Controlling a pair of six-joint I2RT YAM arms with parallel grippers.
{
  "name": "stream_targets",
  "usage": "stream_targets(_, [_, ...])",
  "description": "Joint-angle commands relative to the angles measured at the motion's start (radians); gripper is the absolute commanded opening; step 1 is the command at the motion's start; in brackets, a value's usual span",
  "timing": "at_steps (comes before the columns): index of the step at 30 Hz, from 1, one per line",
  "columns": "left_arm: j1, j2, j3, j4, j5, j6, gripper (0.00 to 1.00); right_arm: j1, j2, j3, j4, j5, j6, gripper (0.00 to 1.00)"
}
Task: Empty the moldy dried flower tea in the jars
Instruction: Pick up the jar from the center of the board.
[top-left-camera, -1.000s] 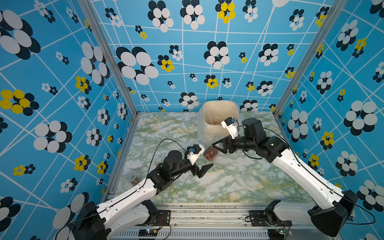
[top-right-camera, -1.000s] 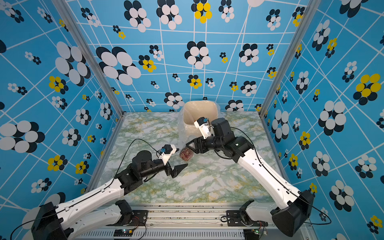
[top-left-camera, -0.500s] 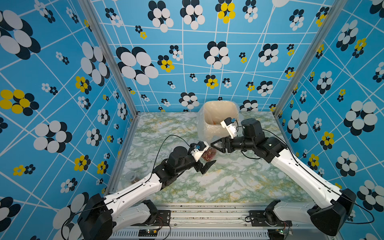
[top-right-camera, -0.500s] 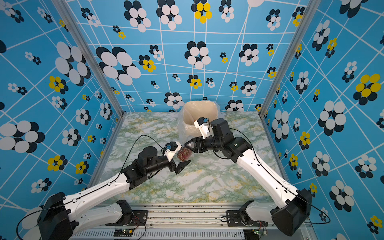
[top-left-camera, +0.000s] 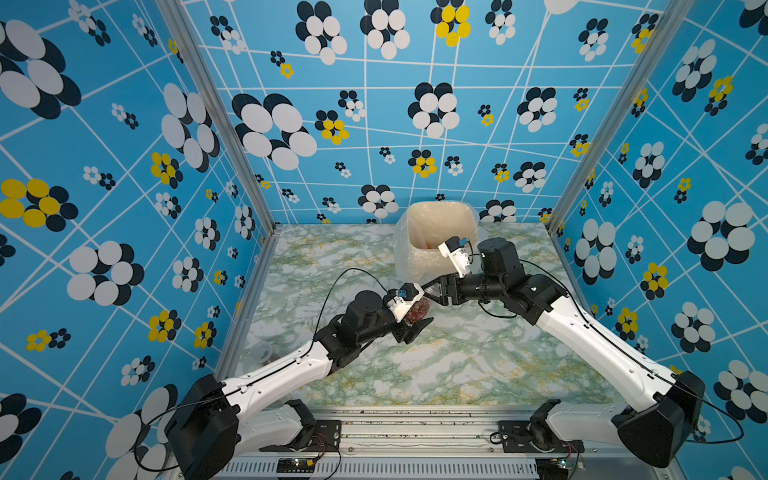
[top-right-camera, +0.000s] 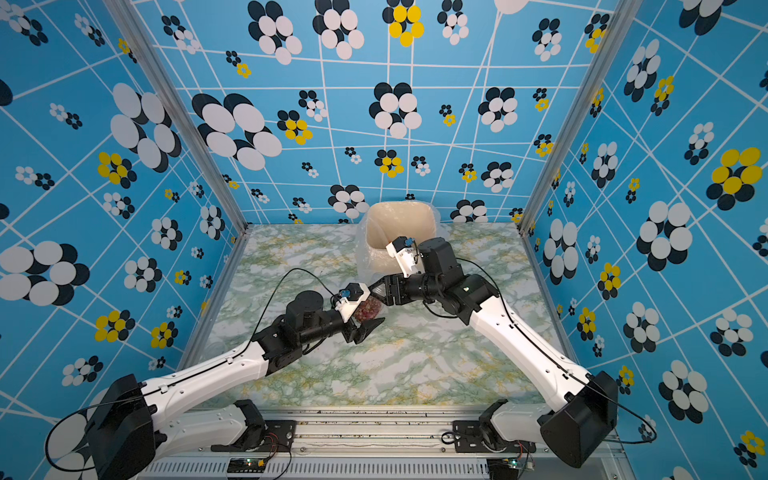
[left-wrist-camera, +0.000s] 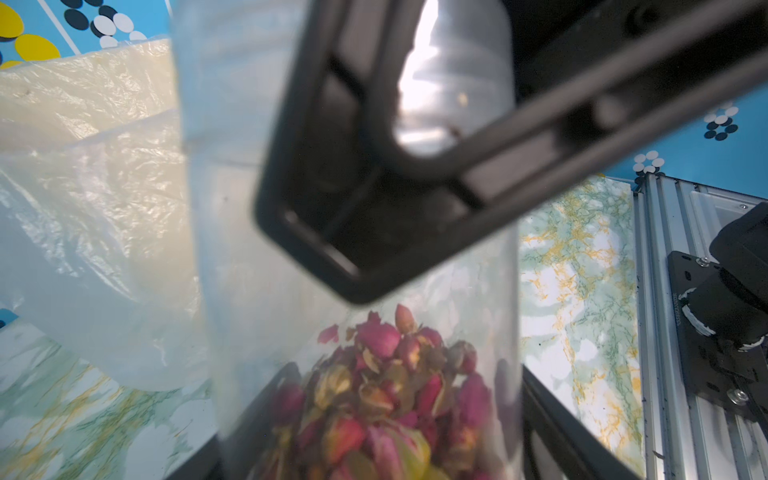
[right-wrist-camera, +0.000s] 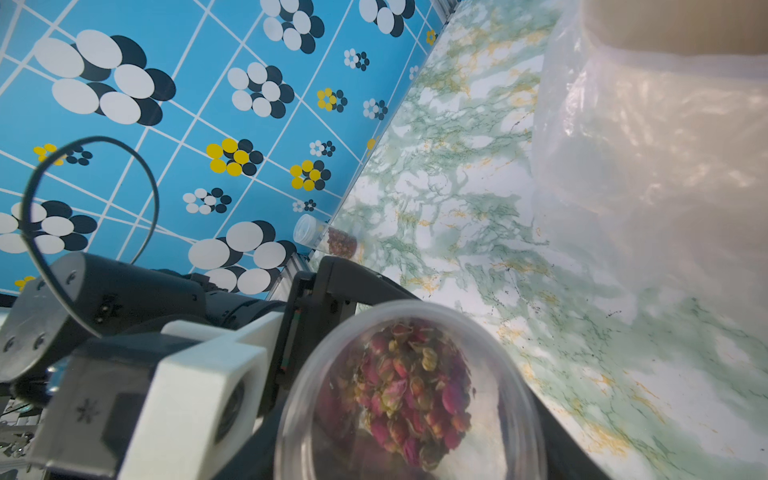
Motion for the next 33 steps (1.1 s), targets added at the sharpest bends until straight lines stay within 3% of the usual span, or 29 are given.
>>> stream_targets(1, [-0.005,0.006,0.025,0.044,0.006,0.019,0.71,-0.001,0.007,-0.012,0.038,-0.025,0.011,0.12])
stream_targets(12, [-0.006,0.003,0.017,0.027,-0.002,0.040,0.54,0.000,0.012,-0.013,0.039,-0.028,0.018,0.14])
stream_targets(15, [-0.005,-0.001,0.013,0.025,-0.003,0.055,0.48,-0.001,0.006,0.002,0.021,-0.020,0.013,0.29])
stream_targets(20, [-0.006,-0.024,-0.008,0.019,-0.014,0.102,0.39,-0.004,-0.028,0.084,-0.101,0.023,-0.024,0.65])
stream_targets(23, [-0.005,-0.046,-0.027,0.020,-0.038,0.144,0.36,-0.012,-0.047,0.137,-0.203,0.083,-0.059,0.77])
stream_targets(33, [-0.007,-0.068,-0.043,0.013,-0.087,0.270,0.34,-0.031,-0.024,0.213,-0.327,-0.010,-0.011,0.91])
